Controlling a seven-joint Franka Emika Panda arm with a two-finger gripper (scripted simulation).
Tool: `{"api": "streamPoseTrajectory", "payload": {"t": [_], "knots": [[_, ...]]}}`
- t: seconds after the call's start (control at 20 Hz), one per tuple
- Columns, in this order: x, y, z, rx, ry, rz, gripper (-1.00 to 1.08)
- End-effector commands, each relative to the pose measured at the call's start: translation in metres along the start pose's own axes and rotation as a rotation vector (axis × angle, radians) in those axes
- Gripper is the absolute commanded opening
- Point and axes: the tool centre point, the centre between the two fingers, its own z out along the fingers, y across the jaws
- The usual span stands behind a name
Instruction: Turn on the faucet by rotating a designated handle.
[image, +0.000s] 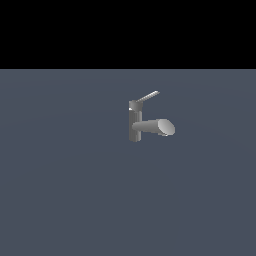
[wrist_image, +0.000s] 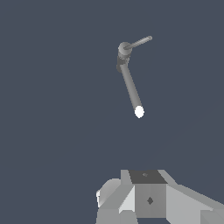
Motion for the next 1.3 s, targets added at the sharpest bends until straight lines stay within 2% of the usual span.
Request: {"api": "streamPoseTrajectory", "payload": {"t": [0.0,0.3,0.6,0.9,1.25], "knots": [[0.0,0.0,0.0,0.0,0.0,0.0,-1.0],[0.006,-0.003,0.006,0.0,-0.001,0.022,-1.0],[0.023,-0.01,0.023,-0.002,-0.005,0.088,-1.0],[0.054,-0.02,0.052,-0.004,-0.01,0.196,-1.0],[0.102,-0.027,0.096,-0.007,-0.019,0.362,-1.0]]}}
